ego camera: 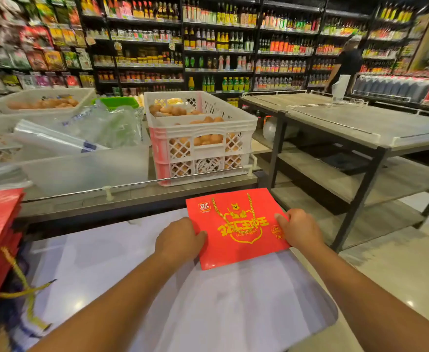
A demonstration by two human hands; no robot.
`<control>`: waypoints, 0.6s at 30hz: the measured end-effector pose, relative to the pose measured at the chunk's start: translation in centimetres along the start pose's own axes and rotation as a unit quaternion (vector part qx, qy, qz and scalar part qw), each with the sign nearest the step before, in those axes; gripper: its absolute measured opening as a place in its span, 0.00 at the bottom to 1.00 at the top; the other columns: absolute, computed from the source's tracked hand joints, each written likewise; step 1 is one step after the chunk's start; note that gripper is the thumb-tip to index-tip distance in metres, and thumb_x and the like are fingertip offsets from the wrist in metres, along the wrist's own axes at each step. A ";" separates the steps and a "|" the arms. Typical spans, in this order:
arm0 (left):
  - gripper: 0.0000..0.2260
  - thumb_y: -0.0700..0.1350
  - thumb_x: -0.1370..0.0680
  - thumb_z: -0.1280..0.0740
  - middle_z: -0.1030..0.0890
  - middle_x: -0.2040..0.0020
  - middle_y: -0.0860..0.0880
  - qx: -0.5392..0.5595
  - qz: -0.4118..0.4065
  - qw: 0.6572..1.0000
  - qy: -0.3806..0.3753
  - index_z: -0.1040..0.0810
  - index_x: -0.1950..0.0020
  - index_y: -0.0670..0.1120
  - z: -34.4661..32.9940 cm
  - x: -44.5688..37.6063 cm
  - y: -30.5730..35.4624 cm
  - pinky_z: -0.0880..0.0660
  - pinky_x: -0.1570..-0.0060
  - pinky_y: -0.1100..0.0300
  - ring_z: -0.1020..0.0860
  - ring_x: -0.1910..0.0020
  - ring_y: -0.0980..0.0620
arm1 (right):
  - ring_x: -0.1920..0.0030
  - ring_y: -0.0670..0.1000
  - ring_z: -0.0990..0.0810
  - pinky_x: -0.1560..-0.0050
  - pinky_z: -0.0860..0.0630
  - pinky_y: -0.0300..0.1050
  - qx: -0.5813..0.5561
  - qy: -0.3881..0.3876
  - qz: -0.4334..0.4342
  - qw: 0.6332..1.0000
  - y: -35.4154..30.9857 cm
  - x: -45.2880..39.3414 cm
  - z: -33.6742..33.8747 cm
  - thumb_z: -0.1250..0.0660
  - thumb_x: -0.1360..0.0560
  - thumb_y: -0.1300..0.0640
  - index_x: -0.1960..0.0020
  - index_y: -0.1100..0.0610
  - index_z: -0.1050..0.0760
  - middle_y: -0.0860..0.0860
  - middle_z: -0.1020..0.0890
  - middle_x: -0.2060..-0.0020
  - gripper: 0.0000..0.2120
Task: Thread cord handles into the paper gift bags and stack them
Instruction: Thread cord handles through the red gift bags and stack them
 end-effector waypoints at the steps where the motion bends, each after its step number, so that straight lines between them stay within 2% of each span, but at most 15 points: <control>1: 0.12 0.57 0.18 0.36 0.18 0.49 0.48 -0.017 -0.003 1.000 -0.001 0.28 0.51 0.49 -0.4 -0.4 0.2 0.26 0.54 0.55 0.20 0.48 0.45 | 0.55 0.61 0.19 0.59 0.28 0.50 0.012 -0.001 -0.011 1.000 0.1 -0.4 -0.5 0.37 0.19 0.40 0.61 0.54 0.28 0.55 0.19 0.60 0.20; 5: 0.17 0.59 0.18 0.38 0.18 0.44 0.47 -0.051 -0.001 0.999 -0.001 0.28 0.40 0.46 -2.6 -1.7 0.2 0.27 0.55 0.55 0.19 0.46 0.44 | 0.51 0.60 0.19 0.54 0.23 0.52 0.023 0.004 -0.032 0.999 0.3 -1.6 -2.7 0.38 0.18 0.41 0.53 0.53 0.26 0.55 0.17 0.52 0.16; 8: 0.20 0.57 0.18 0.38 0.21 0.42 0.45 -0.047 -0.027 0.998 0.033 0.33 0.33 0.45 -3.4 -1.9 0.3 0.23 0.52 0.50 0.20 0.44 0.42 | 0.44 0.59 0.20 0.44 0.21 0.57 0.027 0.008 -0.041 0.999 0.1 -1.6 -3.5 0.38 0.18 0.41 0.38 0.52 0.26 0.55 0.20 0.43 0.17; 10: 0.19 0.56 0.19 0.36 0.26 0.40 0.46 -0.048 -0.081 0.989 0.114 0.33 0.33 0.48 -3.3 -1.5 0.8 0.22 0.49 0.47 0.24 0.41 0.43 | 0.38 0.56 0.23 0.40 0.24 0.59 0.067 0.057 0.001 0.996 -0.6 -0.8 -3.2 0.37 0.19 0.39 0.31 0.48 0.29 0.52 0.23 0.38 0.22; 12: 0.16 0.57 0.20 0.38 0.27 0.38 0.49 -0.081 -0.158 0.970 0.167 0.30 0.36 0.51 -3.5 -0.8 1.8 0.25 0.46 0.48 0.27 0.39 0.46 | 0.34 0.55 0.27 0.35 0.26 0.58 0.074 0.092 0.086 0.989 -1.5 0.2 -2.6 0.37 0.20 0.38 0.27 0.45 0.32 0.49 0.26 0.33 0.24; 13: 0.17 0.59 0.20 0.40 0.27 0.37 0.50 -0.096 -0.188 0.964 0.162 0.29 0.35 0.52 -4.0 -0.5 2.4 0.26 0.42 0.48 0.28 0.37 0.46 | 0.31 0.54 0.28 0.32 0.28 0.58 0.077 0.078 0.130 0.985 -2.0 0.8 -2.5 0.38 0.21 0.37 0.26 0.45 0.33 0.49 0.27 0.30 0.26; 15: 0.24 0.62 0.19 0.45 0.30 0.29 0.48 -0.125 -0.195 0.968 0.099 0.30 0.28 0.52 -5.7 0.0 3.1 0.33 0.30 0.44 0.33 0.27 0.44 | 0.24 0.55 0.34 0.25 0.35 0.59 0.106 0.003 0.194 0.975 -2.7 2.0 -3.0 0.41 0.22 0.32 0.22 0.43 0.37 0.48 0.32 0.23 0.31; 18: 0.32 0.64 0.16 0.52 0.48 0.16 0.43 -0.141 -0.140 0.980 -0.004 0.48 0.16 0.49 -8.3 0.0 3.2 0.49 0.20 0.39 0.52 0.17 0.37 | 0.17 0.55 0.48 0.19 0.51 0.63 0.129 -0.113 0.203 0.964 -2.3 2.9 -4.8 0.49 0.21 0.28 0.17 0.40 0.50 0.47 0.45 0.17 0.36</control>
Point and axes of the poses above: each hand's wrist, its own x-axis away from the middle knuckle, its own z-axis out of the back of the hand, y = z × x, the point moved 1 cm from there along -x, towards the middle knuckle
